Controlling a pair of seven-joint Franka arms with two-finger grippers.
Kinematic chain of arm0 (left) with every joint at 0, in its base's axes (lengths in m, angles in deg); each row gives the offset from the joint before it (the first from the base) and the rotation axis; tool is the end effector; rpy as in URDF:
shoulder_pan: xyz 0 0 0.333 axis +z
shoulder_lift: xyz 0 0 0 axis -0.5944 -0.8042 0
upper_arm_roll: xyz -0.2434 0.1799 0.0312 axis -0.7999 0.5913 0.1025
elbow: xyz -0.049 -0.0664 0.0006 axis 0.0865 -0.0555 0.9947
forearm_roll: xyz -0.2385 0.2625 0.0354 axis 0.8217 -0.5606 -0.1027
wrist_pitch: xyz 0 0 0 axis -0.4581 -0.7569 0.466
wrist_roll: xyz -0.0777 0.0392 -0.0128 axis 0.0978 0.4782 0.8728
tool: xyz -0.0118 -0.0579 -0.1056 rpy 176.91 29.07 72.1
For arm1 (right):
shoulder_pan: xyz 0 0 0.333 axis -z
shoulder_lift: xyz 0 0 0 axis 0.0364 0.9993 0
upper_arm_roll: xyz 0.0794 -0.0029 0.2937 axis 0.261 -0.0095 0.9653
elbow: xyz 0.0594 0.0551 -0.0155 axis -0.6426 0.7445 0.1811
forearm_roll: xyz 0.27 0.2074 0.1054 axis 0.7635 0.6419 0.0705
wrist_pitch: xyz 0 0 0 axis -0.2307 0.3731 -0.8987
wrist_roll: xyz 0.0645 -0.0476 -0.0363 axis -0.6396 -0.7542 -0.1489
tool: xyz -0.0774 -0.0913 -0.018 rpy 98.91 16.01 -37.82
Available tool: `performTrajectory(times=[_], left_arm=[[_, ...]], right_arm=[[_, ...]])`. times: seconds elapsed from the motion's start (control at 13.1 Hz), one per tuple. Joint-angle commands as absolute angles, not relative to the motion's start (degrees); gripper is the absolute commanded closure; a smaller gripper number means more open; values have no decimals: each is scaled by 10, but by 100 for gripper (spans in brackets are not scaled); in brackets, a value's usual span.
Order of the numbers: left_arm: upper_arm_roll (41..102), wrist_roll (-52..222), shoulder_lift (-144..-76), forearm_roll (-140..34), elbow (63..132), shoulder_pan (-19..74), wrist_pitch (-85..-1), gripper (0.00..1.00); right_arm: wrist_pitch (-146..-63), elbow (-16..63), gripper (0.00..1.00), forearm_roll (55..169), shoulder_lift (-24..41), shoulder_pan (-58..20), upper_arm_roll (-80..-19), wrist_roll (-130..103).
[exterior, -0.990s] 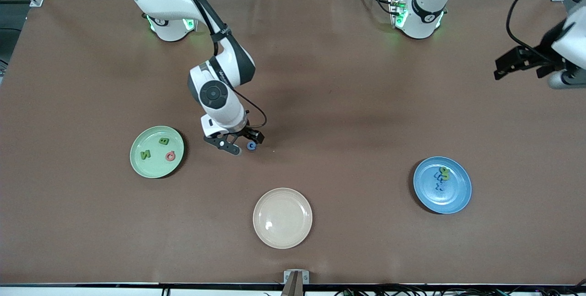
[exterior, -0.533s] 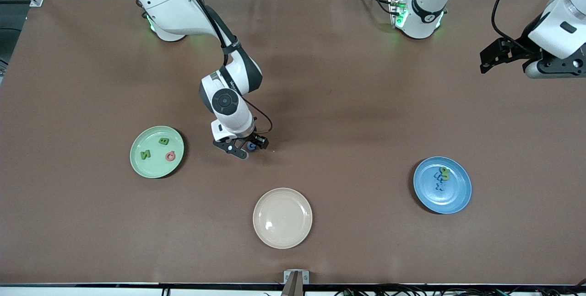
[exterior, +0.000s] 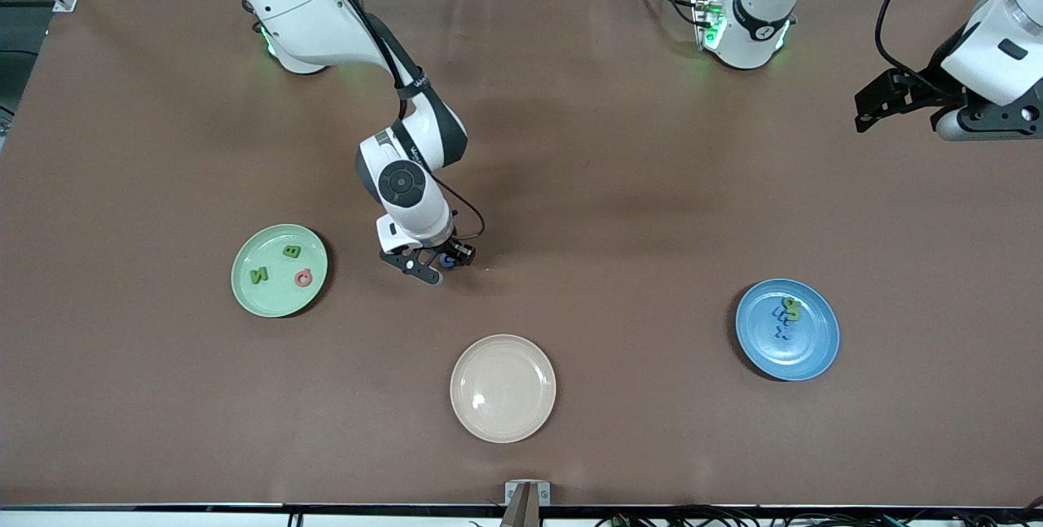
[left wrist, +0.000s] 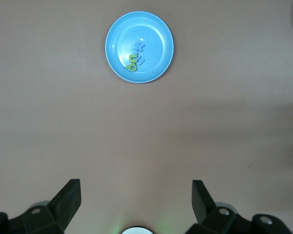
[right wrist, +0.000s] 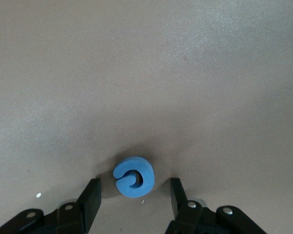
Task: Sort upper and lower case letters into plates
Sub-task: 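Carry the blue C to the green plate and open the right gripper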
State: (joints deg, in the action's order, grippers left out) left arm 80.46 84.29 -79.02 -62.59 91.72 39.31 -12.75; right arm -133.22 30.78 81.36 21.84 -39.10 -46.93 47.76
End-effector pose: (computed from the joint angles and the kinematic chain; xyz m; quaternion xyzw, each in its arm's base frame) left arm 0.4806 -0.0560 0.6084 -0.9998 0.0018 0.0180 0.0122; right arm 0.5095 0.3456 0.1823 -0.9723 0.2327 0.0052 0.0213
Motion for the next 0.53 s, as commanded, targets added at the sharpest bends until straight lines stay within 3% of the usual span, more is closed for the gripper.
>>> performTrajectory(times=[0.0, 0.46], left_arm=[[808, 840, -783, -622, 921, 396, -136, 0], [808, 840, -783, -622, 923, 405, -136, 0]], right_arm=[[-1342, 303, 43, 805, 227, -398, -475, 493], [-1340, 295, 63, 804, 227, -395, -478, 490]])
